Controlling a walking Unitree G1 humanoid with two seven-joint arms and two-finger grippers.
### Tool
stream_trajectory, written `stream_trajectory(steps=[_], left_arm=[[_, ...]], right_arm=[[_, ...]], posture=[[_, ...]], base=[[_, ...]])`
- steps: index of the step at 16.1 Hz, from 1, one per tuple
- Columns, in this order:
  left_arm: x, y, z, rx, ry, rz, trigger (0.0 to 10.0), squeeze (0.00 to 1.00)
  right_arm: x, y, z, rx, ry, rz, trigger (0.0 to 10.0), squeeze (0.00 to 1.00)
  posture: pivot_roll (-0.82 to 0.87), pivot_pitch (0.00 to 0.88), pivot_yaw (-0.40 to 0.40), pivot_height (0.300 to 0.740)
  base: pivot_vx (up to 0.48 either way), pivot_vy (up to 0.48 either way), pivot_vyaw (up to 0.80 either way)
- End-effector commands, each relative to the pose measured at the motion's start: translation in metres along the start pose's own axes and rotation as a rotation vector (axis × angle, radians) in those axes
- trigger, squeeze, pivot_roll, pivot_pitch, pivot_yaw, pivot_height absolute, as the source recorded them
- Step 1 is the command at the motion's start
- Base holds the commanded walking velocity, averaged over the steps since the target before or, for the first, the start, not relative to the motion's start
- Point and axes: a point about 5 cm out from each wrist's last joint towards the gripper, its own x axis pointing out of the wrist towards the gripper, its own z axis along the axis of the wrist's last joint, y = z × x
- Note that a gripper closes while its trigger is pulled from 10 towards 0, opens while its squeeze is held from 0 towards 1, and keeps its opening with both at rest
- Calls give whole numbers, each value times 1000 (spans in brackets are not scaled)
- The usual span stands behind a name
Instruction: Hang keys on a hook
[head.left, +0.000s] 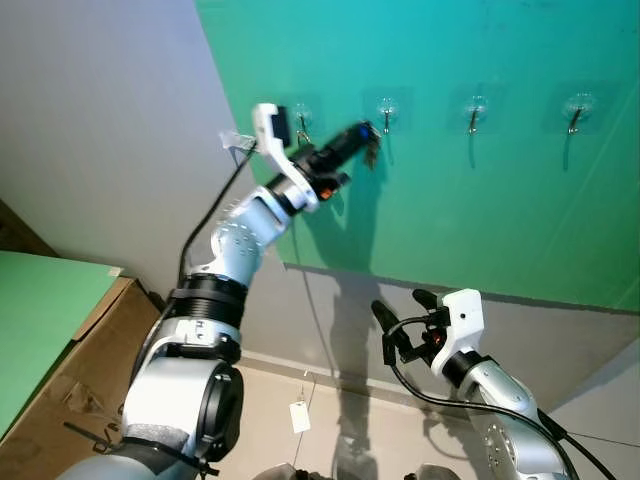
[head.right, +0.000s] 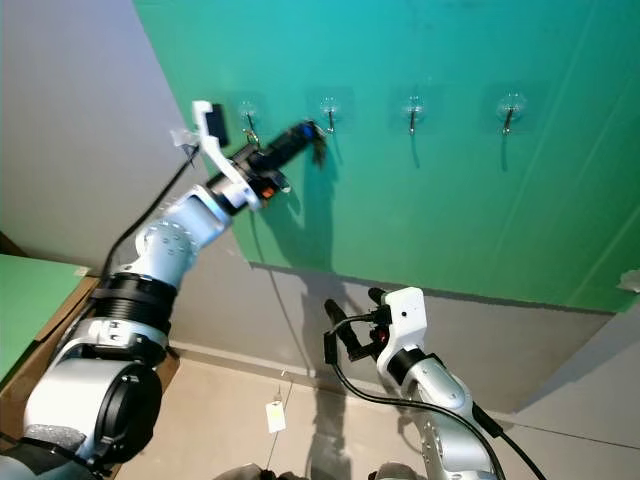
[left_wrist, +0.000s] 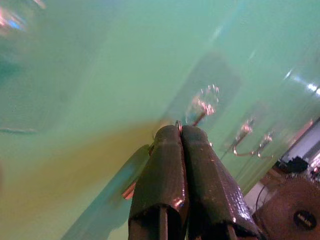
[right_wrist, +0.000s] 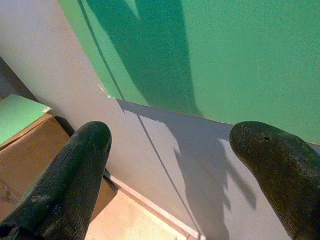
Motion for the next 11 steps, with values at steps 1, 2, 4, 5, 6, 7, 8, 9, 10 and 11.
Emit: stream_trajectory(steps=[1, 2, 4, 5, 6, 7, 8, 9, 10, 11], left_arm=[[-2, -2, 3, 59, -3, -1, 0, 0], [-3, -2, 1, 68, 2, 0, 0, 0], [-7, -4, -6, 113, 31, 1, 0, 0], [-8, -4, -6, 118, 34, 0, 0, 0], [-9, -5, -8, 137, 48, -7, 0, 0], [-10, -6, -9, 157, 63, -12, 0, 0], [-11, -7, -11, 174, 73, -13, 0, 0], [-11, -8, -11, 179, 77, -15, 0, 0], [-10, -10, -13, 192, 82, -28, 0, 0], [-8, -13, -13, 193, 84, -43, 0, 0]], right_arm=[[-1, 3, -2, 8, 7, 19, 10000, 0], [-1, 3, -2, 9, 8, 19, 10000, 0], [-1, 4, -5, 12, 16, 23, 10000, 0], [-1, 4, -5, 13, 17, 23, 10000, 0], [-1, 4, -5, 14, 19, 24, 10000, 0], [-1, 4, -6, 14, 20, 26, 10000, 0], [-1, 5, -5, 15, 21, 27, 10000, 0], [-1, 5, -5, 15, 21, 27, 10000, 0], [0, 5, -5, 15, 20, 28, 10000, 0], [0, 5, -4, 15, 20, 29, 10000, 0]], posture=[[-288, 0, 174, 717], [-287, 0, 173, 717], [-282, 0, 172, 717], [-282, 0, 172, 717], [-280, 0, 172, 717], [-278, 0, 172, 717], [-277, 0, 172, 717], [-277, 0, 171, 717], [-278, 0, 172, 717], [-278, 0, 172, 717]], base=[[0, 0, 0], [0, 0, 0], [0, 0, 0], [0, 0, 0], [0, 0, 0], [0, 0, 0], [0, 0, 0], [0, 0, 0], [0, 0, 0], [0, 0, 0]])
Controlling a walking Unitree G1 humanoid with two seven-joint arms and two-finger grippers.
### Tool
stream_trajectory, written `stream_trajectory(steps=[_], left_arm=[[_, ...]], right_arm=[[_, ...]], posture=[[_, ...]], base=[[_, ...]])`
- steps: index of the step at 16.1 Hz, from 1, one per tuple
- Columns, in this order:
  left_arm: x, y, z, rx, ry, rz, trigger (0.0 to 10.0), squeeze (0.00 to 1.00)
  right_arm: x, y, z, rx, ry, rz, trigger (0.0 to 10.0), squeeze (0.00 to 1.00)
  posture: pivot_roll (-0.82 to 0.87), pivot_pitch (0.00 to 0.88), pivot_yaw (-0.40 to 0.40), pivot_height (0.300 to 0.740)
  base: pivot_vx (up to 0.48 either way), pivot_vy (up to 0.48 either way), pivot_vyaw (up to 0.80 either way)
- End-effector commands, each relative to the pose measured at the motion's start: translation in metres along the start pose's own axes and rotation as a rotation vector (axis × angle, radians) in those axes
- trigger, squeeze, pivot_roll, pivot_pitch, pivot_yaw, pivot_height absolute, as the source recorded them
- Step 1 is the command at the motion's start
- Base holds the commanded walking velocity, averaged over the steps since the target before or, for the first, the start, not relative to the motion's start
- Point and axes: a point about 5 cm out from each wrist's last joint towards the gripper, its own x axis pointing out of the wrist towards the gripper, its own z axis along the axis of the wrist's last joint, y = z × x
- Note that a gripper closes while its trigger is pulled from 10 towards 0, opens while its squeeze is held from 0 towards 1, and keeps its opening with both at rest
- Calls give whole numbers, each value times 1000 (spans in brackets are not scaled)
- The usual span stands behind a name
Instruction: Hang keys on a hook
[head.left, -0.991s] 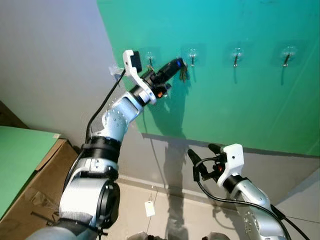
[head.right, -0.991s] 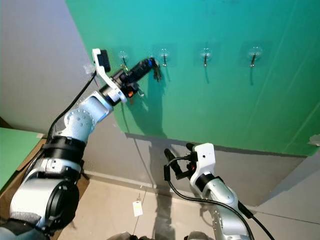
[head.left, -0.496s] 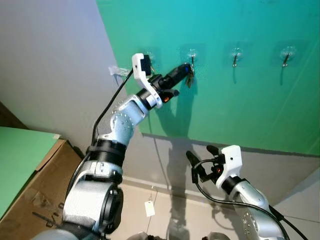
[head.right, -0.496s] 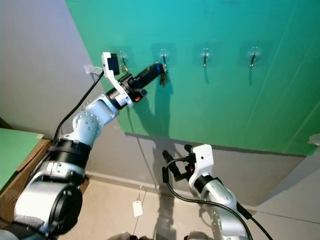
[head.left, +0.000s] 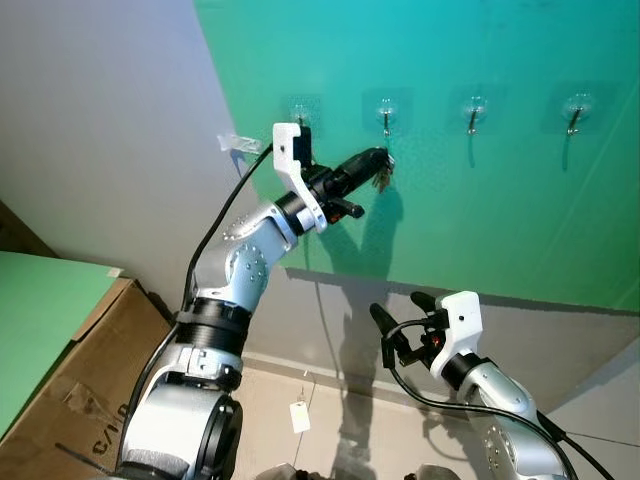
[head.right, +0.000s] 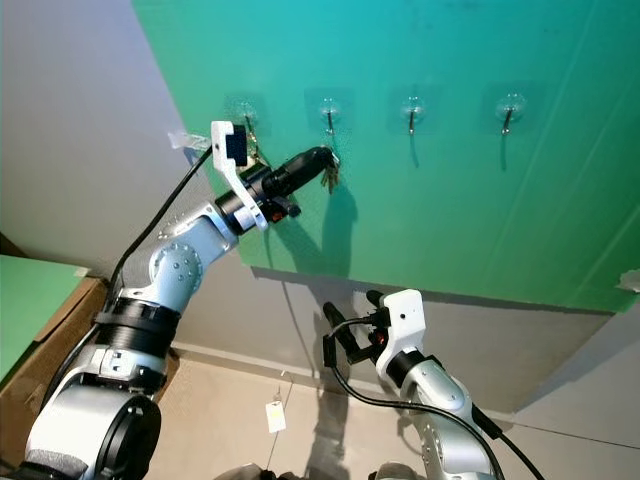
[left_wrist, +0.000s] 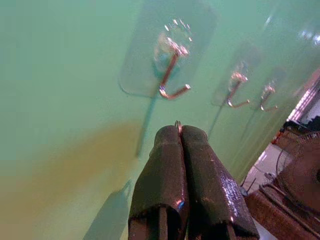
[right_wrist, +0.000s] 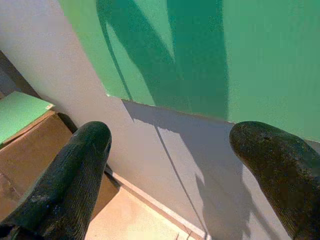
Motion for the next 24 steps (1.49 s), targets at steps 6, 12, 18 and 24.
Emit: stream_trajectory(steps=[6, 12, 18, 24], left_arm=[[9, -5, 11, 11, -15, -36, 0, 0], [14, -4, 20, 4, -41, -33, 0, 0], [12, 0, 23, -14, -73, 13, 0, 0], [14, 14, 17, -132, -63, 115, 0, 0]], right_arm=[[0, 6, -1, 12, 9, 16, 10000, 0], [1, 6, 0, 14, 13, 20, 10000, 0], [-1, 6, -4, 22, 29, 25, 10000, 0], [-1, 7, -5, 29, 39, 36, 10000, 0]], posture=[[-281, 0, 173, 717], [-286, 0, 175, 717], [-280, 2, 171, 717], [-280, 0, 169, 717]], base=[[0, 0, 0], [0, 0, 0], [0, 0, 0], [0, 0, 0]])
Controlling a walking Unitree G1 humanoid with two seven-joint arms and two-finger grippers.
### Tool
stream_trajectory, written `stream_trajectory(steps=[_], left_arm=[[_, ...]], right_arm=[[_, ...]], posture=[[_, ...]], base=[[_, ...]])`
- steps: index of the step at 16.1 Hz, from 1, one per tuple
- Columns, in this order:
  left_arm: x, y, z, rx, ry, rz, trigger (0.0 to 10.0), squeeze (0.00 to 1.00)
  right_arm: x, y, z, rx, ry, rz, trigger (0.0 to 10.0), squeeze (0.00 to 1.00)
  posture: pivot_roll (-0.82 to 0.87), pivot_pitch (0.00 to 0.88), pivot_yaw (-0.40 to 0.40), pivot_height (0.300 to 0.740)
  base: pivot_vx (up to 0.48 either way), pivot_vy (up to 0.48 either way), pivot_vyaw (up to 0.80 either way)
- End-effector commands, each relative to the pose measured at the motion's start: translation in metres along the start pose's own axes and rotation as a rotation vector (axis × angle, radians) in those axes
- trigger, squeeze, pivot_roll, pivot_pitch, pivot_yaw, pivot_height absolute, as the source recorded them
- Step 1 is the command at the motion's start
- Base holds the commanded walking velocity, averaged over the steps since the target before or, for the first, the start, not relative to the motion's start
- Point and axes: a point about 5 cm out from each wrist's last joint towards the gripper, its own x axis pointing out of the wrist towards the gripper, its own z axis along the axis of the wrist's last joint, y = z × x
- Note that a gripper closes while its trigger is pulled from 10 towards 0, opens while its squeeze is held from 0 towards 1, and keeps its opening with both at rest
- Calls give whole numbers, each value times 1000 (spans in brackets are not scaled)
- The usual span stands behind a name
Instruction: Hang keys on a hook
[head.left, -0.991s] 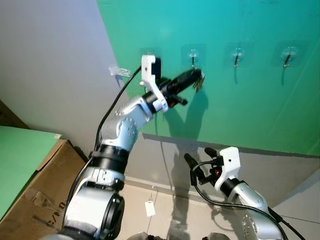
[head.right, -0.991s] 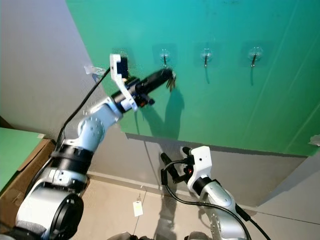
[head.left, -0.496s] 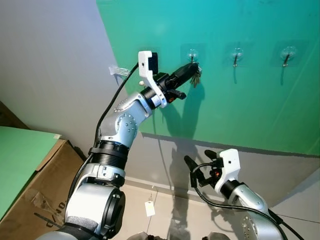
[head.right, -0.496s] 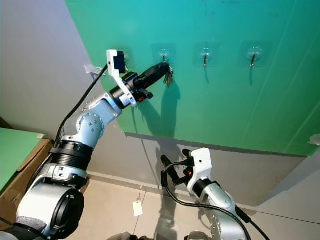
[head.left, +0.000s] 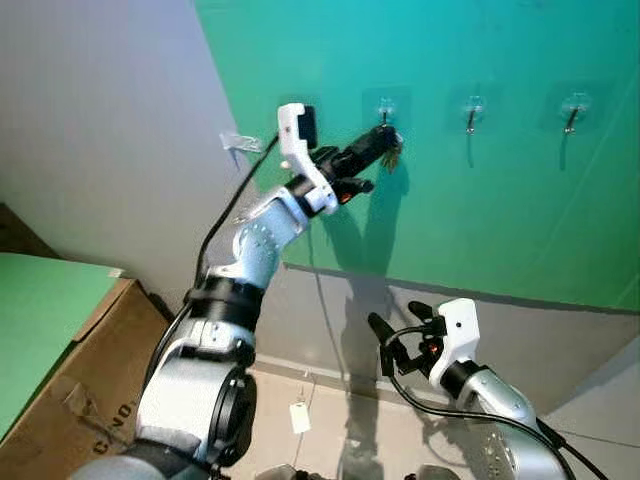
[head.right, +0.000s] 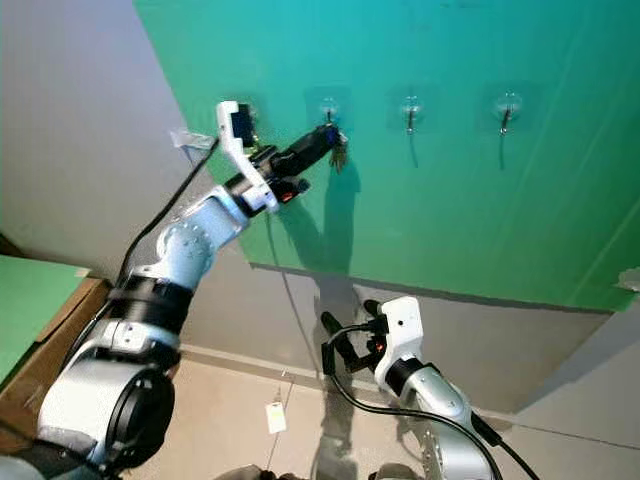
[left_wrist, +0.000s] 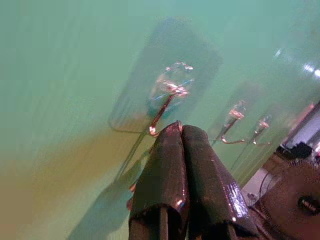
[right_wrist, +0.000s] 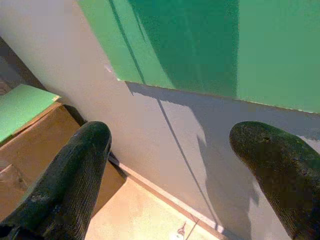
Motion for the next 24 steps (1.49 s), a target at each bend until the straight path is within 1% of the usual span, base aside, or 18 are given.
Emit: stream_trajectory(steps=[1, 4, 6, 7, 8, 9, 11, 13, 14, 15, 16, 17, 19, 20, 21, 22, 23, 24], left_arm=[[-6, 14, 8, -28, -29, 116, 0, 0], [-5, 20, 14, -100, -71, 194, 0, 0], [-4, 22, 17, -133, -89, 204, 0, 0], [-3, 21, 19, -130, -98, 191, 0, 0], [-2, 19, 19, -111, -95, 180, 0, 0], [-2, 16, 17, -44, -80, 167, 0, 0], [-1, 10, 10, 346, -4, 165, 0, 0], [-3, 9, 4, 468, 27, 167, 0, 0], [-11, 10, -1, 712, 64, 186, 0, 0], [-15, 8, -2, 778, 58, 187, 0, 0], [-18, 6, -4, 807, 57, 177, 0, 0], [-25, 1, -7, 882, 47, 165, 0, 0], [-31, -5, -4, 1034, 15, 156, 0, 0], [-34, -11, 0, 1188, -8, 133, 0, 0], [-35, -12, 2, 1234, -16, 126, 0, 0], [-38, -13, 4, 1311, -17, 116, 0, 0], [-40, -13, 6, 1292, -19, 114, 0, 0], [-40, -10, 8, 1111, -18, 106, 0, 0]], right_arm=[[3, 3, 3, 3, -3, 22, 10000, 0], [2, 4, 3, 5, 1, 26, 10000, 0], [2, 4, 2, 5, 3, 28, 10000, 0], [2, 4, 2, 5, 4, 30, 10000, 0], [2, 4, 2, 4, 5, 31, 10000, 0], [2, 4, 2, 3, 6, 32, 10000, 0], [2, 3, 1, 1, 8, 32, 10000, 0], [2, 3, 1, 1, 7, 32, 10000, 0], [1, 3, 1, 2, 0, 21, 10000, 0], [1, 4, 2, 2, -1, 19, 10000, 0], [1, 4, 2, 2, -2, 19, 10000, 0], [0, 3, 2, 3, -3, 18, 10000, 0], [1, 3, 2, 3, -2, 19, 10000, 0], [1, 2, 2, 2, -3, 21, 10000, 0], [2, 2, 2, 1, -3, 21, 10000, 0], [3, 1, 2, -5, -6, 15, 10000, 0], [6, -1, 5, -14, -12, -2, 10000, 0], [12, -4, 12, -22, -31, -19, 10000, 0]], posture=[[-281, 0, 170, 717], [-286, 0, 172, 717], [-288, 0, 172, 717], [-288, 0, 172, 717], [-288, 0, 171, 717], [-287, 0, 170, 717], [-285, 0, 168, 717], [-285, 0, 169, 717], [-284, 0, 173, 717], [-280, 0, 174, 717], [-280, 0, 174, 717], [-272, 0, 171, 717], [-264, 0, 168, 717], [-253, 0, 163, 717], [-253, 0, 163, 717], [-244, 0, 157, 717], [-243, 0, 155, 717], [-245, 0, 158, 717]], base=[[0, 0, 0], [0, 0, 0], [0, 0, 0], [0, 0, 0], [0, 0, 0], [0, 0, 0], [0, 0, 0], [0, 0, 0], [0, 0, 0], [0, 0, 0], [0, 0, 0], [0, 0, 0], [0, 0, 0], [0, 0, 0], [0, 0, 0], [0, 0, 0], [0, 0, 0], [0, 0, 0]])
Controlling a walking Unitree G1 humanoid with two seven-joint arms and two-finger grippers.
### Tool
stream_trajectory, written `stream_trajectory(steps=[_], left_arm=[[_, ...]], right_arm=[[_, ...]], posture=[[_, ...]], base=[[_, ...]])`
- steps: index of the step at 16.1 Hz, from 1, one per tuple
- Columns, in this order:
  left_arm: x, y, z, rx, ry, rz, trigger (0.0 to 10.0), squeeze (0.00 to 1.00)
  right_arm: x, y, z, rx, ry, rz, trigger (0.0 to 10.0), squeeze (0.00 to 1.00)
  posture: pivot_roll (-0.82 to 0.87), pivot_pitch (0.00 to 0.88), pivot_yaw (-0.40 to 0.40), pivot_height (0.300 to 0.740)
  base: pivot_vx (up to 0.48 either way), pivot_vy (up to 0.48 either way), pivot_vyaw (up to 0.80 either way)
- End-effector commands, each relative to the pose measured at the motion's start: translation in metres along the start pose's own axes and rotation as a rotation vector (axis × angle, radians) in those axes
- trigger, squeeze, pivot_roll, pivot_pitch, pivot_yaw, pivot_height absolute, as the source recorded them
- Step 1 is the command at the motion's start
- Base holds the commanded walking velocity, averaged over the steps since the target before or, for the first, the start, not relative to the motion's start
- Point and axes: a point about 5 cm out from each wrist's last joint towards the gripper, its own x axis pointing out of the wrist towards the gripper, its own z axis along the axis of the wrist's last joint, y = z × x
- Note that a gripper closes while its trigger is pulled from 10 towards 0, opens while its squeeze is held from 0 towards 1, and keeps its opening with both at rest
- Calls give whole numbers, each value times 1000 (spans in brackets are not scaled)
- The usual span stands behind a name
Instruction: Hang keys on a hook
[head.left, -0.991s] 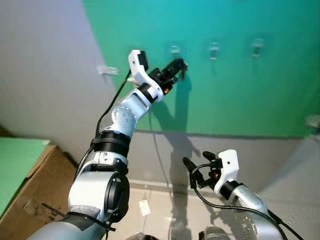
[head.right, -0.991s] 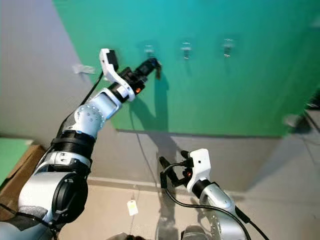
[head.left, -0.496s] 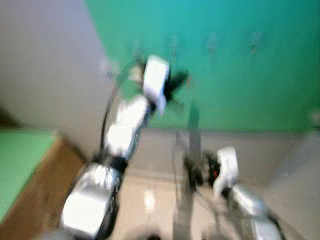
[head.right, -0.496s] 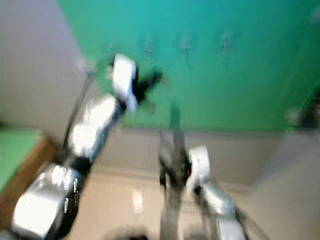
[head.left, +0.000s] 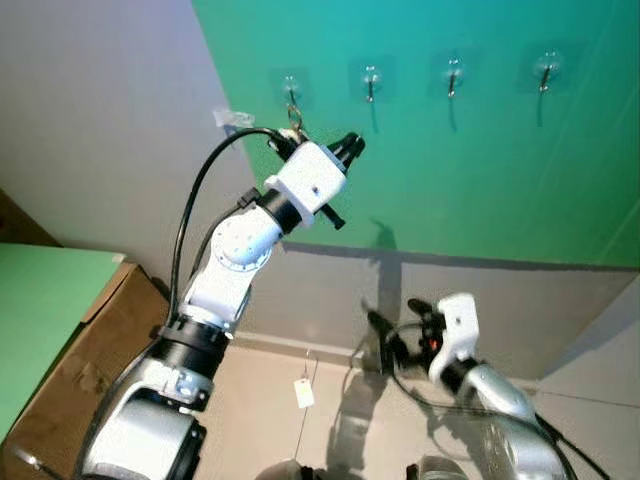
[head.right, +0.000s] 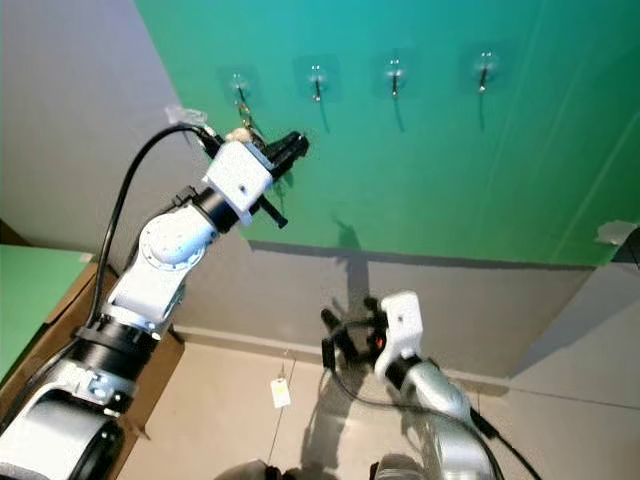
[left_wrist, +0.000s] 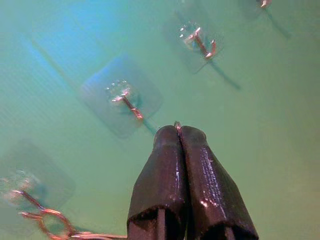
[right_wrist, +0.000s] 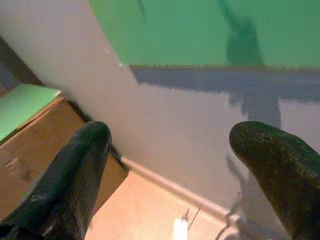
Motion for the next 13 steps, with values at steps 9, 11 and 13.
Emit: stream_trajectory(steps=[9, 11, 13], left_arm=[[-20, 38, -9, -460, 33, -199, 0, 0], [-21, 40, -7, -500, 24, -220, 0, 0], [-21, 36, -5, -530, 14, -243, 0, 0]], right_arm=[[18, -34, 101, -169, -112, 56, 10000, 1000], [16, -29, 109, -171, -95, 127, 10000, 1000], [16, -20, 116, -161, -96, 189, 10000, 1000]], posture=[[-260, 0, 161, 717], [-257, 3, 156, 717], [-256, 4, 155, 717]], base=[[0, 0, 0], [0, 0, 0], [0, 0, 0]])
